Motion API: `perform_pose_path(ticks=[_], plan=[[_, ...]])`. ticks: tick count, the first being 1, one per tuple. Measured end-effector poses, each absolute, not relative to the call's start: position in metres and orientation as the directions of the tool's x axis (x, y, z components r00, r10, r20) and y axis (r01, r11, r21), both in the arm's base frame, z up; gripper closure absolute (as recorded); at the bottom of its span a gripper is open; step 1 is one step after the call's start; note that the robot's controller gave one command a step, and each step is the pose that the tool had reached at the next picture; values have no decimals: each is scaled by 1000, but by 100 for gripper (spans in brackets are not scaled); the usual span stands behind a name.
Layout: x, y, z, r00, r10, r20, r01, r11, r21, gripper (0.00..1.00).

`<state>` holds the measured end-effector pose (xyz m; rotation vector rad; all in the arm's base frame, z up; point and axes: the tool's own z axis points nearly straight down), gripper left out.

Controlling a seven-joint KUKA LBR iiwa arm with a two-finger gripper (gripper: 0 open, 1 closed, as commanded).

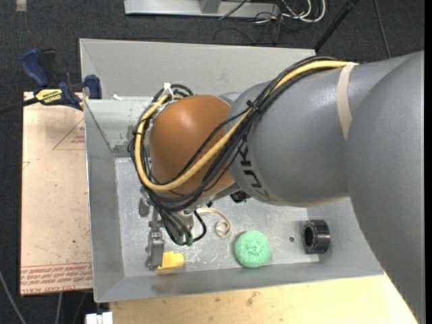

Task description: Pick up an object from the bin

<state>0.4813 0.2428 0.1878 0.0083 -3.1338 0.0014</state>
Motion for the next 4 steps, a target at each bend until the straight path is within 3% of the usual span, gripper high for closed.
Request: perform_pose_path(ticks=[1,3,4], plan=[[483,241,192,-1000,0,0,0,1000,1,0],[482,206,74,-1000,21,-7,21,1000,3,0],[482,150,83,-997,-71,-7,-71,997,3,0]])
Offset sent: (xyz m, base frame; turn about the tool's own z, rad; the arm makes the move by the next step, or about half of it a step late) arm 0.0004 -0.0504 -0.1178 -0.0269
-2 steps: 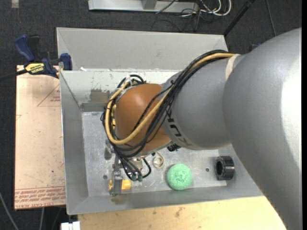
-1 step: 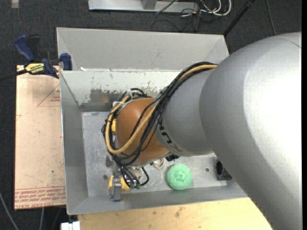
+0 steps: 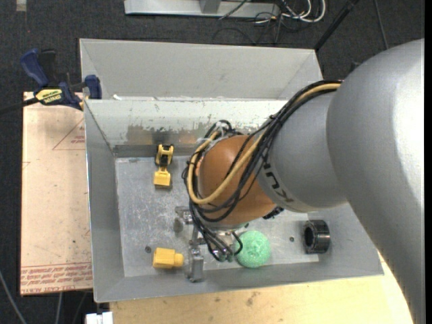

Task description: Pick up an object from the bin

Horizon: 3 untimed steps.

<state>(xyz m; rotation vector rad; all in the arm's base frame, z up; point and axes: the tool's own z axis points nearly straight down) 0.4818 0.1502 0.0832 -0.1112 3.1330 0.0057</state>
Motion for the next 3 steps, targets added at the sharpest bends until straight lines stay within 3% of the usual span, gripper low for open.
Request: perform_pose_path(ticks=[1,2,3], plan=[[488,109,81,-997,-78,-5,-78,997,0,0],[491,162,75,-1000,27,-5,27,1000,1,0],[494,155,71,-995,97,1,97,995,2,100]])
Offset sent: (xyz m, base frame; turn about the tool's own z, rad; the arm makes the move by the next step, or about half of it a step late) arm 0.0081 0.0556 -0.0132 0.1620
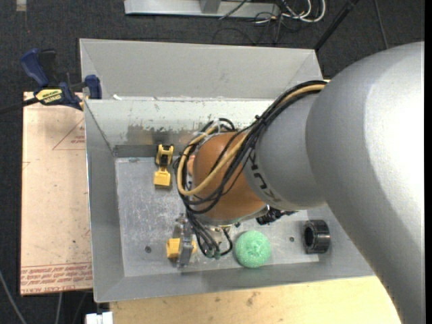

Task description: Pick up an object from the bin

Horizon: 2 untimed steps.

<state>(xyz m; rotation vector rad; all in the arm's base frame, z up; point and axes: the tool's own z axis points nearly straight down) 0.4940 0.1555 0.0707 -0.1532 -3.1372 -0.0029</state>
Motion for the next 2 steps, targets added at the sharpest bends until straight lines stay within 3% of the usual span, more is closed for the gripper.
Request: perform_pose_path(ticks=[1,2], plan=[[496,142,70,-994,109,-2,109,994,2,0],[496,142,70,-994,109,-1,109,994,2,100]])
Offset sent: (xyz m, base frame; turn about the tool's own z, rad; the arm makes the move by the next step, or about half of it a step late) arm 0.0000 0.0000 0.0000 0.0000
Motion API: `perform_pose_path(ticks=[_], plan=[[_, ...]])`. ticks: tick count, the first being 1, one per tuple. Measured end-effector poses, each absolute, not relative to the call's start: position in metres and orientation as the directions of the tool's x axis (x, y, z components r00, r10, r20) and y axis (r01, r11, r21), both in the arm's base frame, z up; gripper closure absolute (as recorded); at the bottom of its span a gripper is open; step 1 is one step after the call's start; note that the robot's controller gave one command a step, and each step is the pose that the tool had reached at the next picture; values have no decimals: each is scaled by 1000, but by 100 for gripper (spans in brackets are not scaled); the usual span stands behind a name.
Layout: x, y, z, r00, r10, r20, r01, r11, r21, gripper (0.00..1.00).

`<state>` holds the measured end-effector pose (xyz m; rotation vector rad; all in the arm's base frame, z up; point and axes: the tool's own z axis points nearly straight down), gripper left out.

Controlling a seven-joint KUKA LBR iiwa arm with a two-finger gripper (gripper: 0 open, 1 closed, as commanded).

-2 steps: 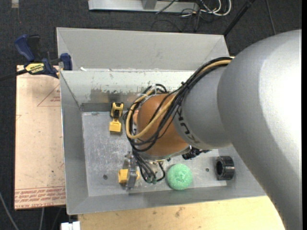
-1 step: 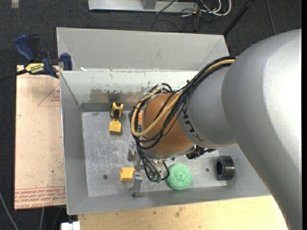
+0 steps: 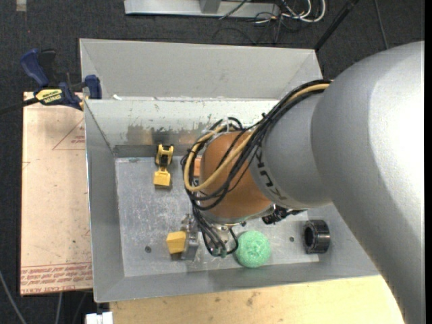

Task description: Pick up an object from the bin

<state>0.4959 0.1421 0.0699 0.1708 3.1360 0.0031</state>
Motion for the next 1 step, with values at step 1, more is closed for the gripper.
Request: perform_pose_path(ticks=[1], plan=[[496,142,70,-994,109,-1,109,994,2,100]])
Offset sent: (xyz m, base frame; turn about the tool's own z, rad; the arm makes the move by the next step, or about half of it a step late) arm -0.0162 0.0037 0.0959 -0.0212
